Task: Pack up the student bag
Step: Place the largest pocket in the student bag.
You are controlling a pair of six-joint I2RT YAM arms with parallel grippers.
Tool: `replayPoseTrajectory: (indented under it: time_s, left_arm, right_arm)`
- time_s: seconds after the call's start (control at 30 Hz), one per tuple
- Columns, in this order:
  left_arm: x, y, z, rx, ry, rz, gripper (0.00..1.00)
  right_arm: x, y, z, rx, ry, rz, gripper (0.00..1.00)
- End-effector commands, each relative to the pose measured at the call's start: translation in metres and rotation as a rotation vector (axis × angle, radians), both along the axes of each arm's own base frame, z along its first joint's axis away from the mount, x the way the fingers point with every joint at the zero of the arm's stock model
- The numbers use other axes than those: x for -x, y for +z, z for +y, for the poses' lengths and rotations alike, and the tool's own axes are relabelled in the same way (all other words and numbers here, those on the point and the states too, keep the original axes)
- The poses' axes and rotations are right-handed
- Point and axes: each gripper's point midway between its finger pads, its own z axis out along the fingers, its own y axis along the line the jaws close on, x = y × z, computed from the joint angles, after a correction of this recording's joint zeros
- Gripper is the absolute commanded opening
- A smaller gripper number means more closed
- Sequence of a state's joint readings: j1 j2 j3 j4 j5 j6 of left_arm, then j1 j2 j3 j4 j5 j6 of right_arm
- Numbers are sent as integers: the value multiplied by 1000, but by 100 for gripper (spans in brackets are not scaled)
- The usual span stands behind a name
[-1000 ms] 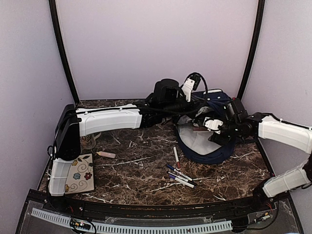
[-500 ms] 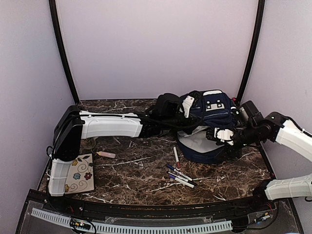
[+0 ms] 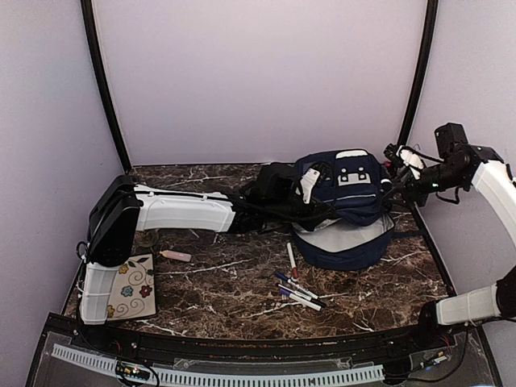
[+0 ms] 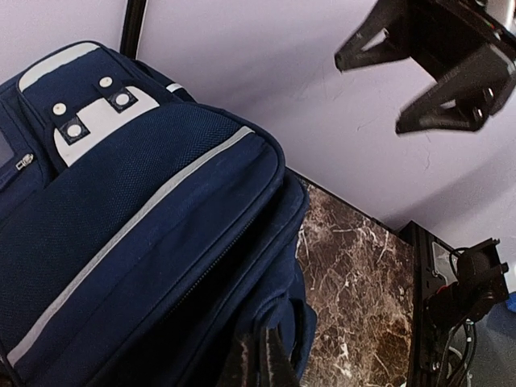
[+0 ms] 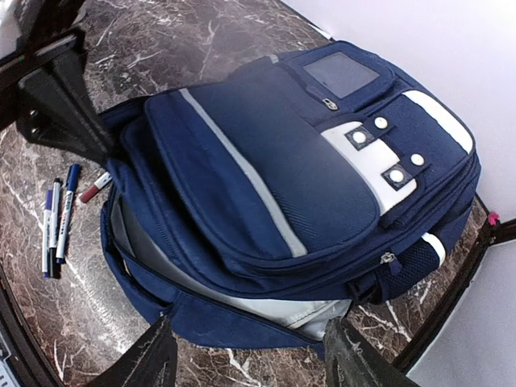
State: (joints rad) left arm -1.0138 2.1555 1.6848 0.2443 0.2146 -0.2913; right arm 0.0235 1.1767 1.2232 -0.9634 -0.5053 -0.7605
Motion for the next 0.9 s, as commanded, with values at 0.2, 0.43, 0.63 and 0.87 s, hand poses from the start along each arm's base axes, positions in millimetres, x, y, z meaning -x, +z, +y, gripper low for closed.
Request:
replayPoseTrajectory:
  time_s: [0.2,0.43,0.63,0.87]
  left_arm:
    - [21,25,14,-5,-80,23,29]
    - [37,9,60,-139,-50,-16,49]
    - [21,-26,112,-252,110,25,43]
    - [12,-41,147,-242,152,78,42]
  right_arm:
    - [-39,-30,-12,-123,-125,107,63]
    - [-37,-41,6,-120,-96,145,63]
    - [-3,-75,73,-25,113,183,65]
    - [-7,-117,124,100,161,216,65]
